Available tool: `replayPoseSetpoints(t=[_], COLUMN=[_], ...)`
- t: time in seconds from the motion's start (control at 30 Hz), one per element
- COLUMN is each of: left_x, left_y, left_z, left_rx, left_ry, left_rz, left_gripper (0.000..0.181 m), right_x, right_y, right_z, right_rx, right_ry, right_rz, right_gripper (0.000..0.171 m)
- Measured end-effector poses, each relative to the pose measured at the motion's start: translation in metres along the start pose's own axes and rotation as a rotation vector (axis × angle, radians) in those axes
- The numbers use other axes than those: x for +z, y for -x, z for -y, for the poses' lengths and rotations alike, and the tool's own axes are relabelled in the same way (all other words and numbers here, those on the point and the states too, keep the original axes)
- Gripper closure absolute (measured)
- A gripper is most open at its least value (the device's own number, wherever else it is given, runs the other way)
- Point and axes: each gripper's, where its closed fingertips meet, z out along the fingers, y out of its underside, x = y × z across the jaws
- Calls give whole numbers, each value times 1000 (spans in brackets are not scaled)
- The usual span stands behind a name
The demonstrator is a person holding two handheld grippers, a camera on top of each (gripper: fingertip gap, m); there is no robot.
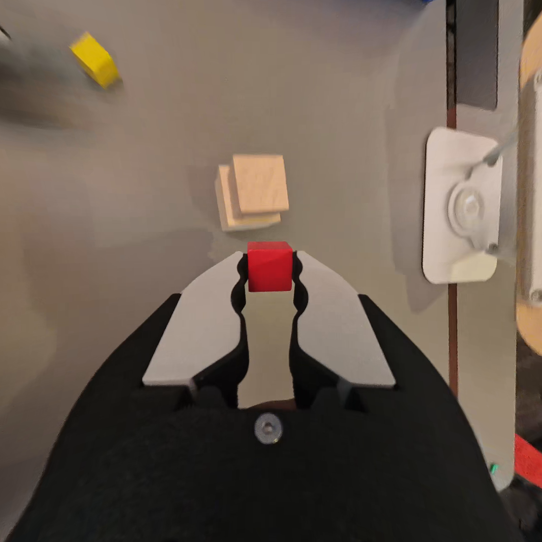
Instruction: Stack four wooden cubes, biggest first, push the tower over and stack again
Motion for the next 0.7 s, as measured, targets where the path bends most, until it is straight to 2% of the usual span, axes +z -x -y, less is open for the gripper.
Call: replayPoseSetpoints(t=[0.13, 0.3, 0.7], left_x=[-1, -2, -1], left_y=[0, 0, 3], left_z=[1, 1, -2], left_rx=[5, 5, 1], left_ry=[-7, -9, 14], left_rz=[3, 0, 2], left_gripper=[136, 136, 136], right_x=[17, 39, 47], right_y=[1, 0, 4], right_z=[29, 34, 33], right_rx=[-46, -30, -37], right_ry=[35, 81, 128], right_rz=[75, 159, 197], right_gripper=[143, 143, 143])
